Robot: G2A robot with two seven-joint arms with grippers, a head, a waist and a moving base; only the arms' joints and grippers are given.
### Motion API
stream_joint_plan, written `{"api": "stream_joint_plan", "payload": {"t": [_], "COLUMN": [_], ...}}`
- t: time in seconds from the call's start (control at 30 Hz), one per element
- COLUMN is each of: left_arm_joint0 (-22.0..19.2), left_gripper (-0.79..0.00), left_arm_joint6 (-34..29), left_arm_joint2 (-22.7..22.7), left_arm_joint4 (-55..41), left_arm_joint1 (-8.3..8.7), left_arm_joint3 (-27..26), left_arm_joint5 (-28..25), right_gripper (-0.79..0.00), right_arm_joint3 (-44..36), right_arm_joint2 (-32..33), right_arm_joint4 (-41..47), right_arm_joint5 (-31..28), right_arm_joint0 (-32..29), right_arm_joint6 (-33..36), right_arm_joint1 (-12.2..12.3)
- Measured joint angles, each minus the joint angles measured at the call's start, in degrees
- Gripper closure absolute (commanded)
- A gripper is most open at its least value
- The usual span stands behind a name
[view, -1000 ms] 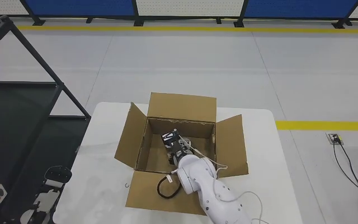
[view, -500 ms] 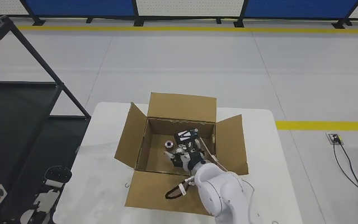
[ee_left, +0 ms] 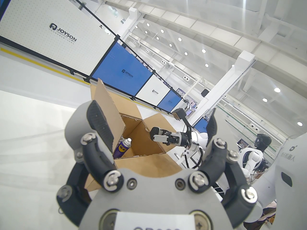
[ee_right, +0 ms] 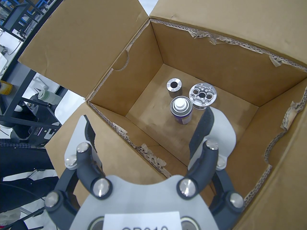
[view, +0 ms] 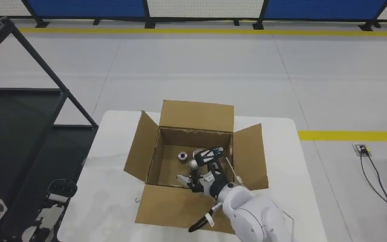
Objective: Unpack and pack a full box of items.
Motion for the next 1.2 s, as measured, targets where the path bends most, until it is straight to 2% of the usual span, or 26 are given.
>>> {"api": "stream_joint_plan", "payload": {"t": [0.1, 0.23, 0.47, 0.53, 0.63, 0.67, 0.97, 1.07, 1.2], "left_arm_joint0": [-3.07, -7.62, -13.38, -14.99, -16.06, -16.04, -15.96, -16.58, -19.0], "left_gripper": [-0.785, -0.785, -0.785, -0.785, -0.785, -0.785, -0.785, -0.785, -0.785], "left_arm_joint6": [1.2, -1.78, -9.93, -11.66, -12.11, -12.08, -11.96, -13.26, -16.71], "left_arm_joint2": [1.16, 3.01, 6.83, 8.07, 9.18, 9.17, 9.15, 9.54, 11.83], "left_arm_joint4": [-0.12, 1.78, 8.48, 10.51, 12.16, 12.15, 11.82, 10.7, 13.73], "left_arm_joint1": [0.03, 0.46, 1.29, 1.5, 1.58, 1.58, 1.56, 1.7, 2.06], "left_arm_joint3": [-0.42, -1.58, -1.46, -1.09, -0.9, -0.91, -0.73, 0.26, 0.73], "left_arm_joint5": [6.92, 13.88, 20.2, 21.29, 21.89, 21.88, 21.99, 23.84, 25.44], "right_gripper": [-0.785, -0.785, -0.785, -0.785, -0.785, -0.785, -0.785, -0.785, -0.785], "right_arm_joint3": [0.29, -1.61, -7.5, -7.89, -7.15, -7.07, -7.08, -6.73, -5.16], "right_arm_joint2": [1.9, 7.81, 20.78, 25.07, 31.06, 31.82, 31.0, 30.05, 33.3], "right_arm_joint4": [3.68, 14.21, 34.32, 42.78, 55.05, 56.72, 55.72, 54.23, 59.18], "right_arm_joint5": [-0.43, -0.32, -3.22, -3.73, -4.37, -4.47, -4.63, -5.11, -4.62], "right_arm_joint0": [0.49, 1.33, -1.82, -2.73, -3.26, -3.26, -3.38, -3.87, -2.81], "right_arm_joint6": [-1.18, -0.42, 2.99, 3.76, 6.28, 6.65, 6.33, 4.19, 5.91], "right_arm_joint1": [0.14, 0.47, 1.78, 2.12, 2.68, 2.73, 2.75, 3.04, 3.88]}}
